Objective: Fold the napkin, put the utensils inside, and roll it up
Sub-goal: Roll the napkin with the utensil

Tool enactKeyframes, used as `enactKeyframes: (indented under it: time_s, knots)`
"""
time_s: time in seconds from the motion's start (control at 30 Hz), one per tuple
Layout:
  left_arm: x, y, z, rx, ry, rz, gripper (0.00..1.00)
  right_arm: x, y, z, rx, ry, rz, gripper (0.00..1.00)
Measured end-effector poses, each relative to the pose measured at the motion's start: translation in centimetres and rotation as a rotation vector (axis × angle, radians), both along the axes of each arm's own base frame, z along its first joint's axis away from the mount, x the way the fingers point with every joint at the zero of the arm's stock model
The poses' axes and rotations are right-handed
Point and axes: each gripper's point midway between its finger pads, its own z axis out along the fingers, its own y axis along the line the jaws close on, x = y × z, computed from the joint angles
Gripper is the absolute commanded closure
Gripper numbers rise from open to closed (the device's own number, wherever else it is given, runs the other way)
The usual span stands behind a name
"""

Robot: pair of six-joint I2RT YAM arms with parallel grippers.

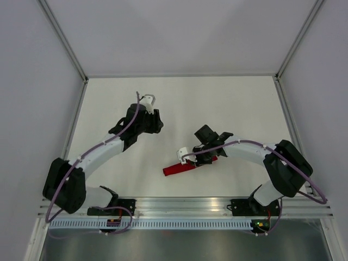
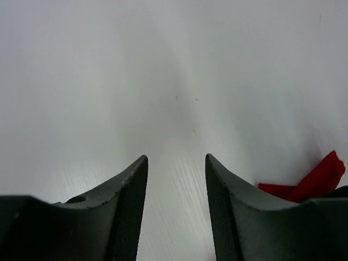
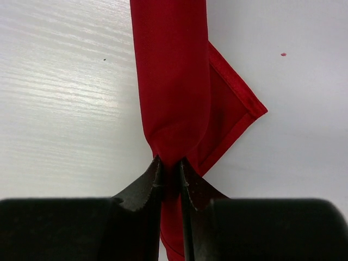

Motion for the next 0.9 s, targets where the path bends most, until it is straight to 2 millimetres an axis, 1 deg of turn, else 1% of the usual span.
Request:
enactKeyframes:
  time_s: [0.17, 0.23, 0.27, 0.37, 0.43, 0.5, 0.6, 0.67, 0.73, 0.8, 0.9]
  knots:
    - [-0.4, 3.3, 7.1, -0.105, -0.279, 0.169, 0.47, 0.9, 0.2, -0.1, -0.040, 0.157, 0.004, 0.88]
    - [-0.9, 3.8, 9.7, -0.143, -0.378, 0.192, 0.47, 1.4, 0.3, -0.2, -0.046, 0.230, 0.002, 0.88]
    - [-1.2, 3.9, 10.6, -0.152, -0.425, 0.191, 0.47, 1.5, 0.2, -0.2, -0.049, 0.272, 0.001, 0.87]
    - [-2.7, 3.5, 12.3, -0.149, -0.531, 0.152, 0.47, 1.9, 0.3, -0.2, -0.060, 0.389, -0.004, 0.88]
    - [-3.9, 2.8, 13.3, -0.134, -0.604, 0.105, 0.45, 2.0, 0.3, -0.3, -0.074, 0.455, -0.009, 0.88]
    - [-4.9, 1.7, 14.4, -0.111, -0.671, 0.044, 0.44, 2.0, 0.3, -0.3, -0.083, 0.508, -0.014, 0.88]
    - [-6.5, -0.7, 15.2, -0.055, -0.753, -0.060, 0.42, 2.1, 0.4, -0.4, -0.098, 0.559, -0.020, 0.88]
    - [-7.8, -2.7, 14.8, -0.002, -0.787, -0.140, 0.40, 2.1, 0.4, -0.4, -0.106, 0.582, -0.025, 0.88]
    - [-8.6, -4.1, 14.0, 0.047, -0.804, -0.197, 0.39, 2.1, 0.4, -0.4, -0.113, 0.598, -0.028, 0.88]
    - [-9.4, -4.9, 13.0, 0.103, -0.820, -0.234, 0.37, 2.1, 0.4, -0.4, -0.117, 0.616, -0.032, 0.88]
    - [-10.4, -4.9, 11.7, 0.138, -0.842, -0.267, 0.36, 1.9, 0.4, -0.4, -0.120, 0.641, -0.038, 0.88]
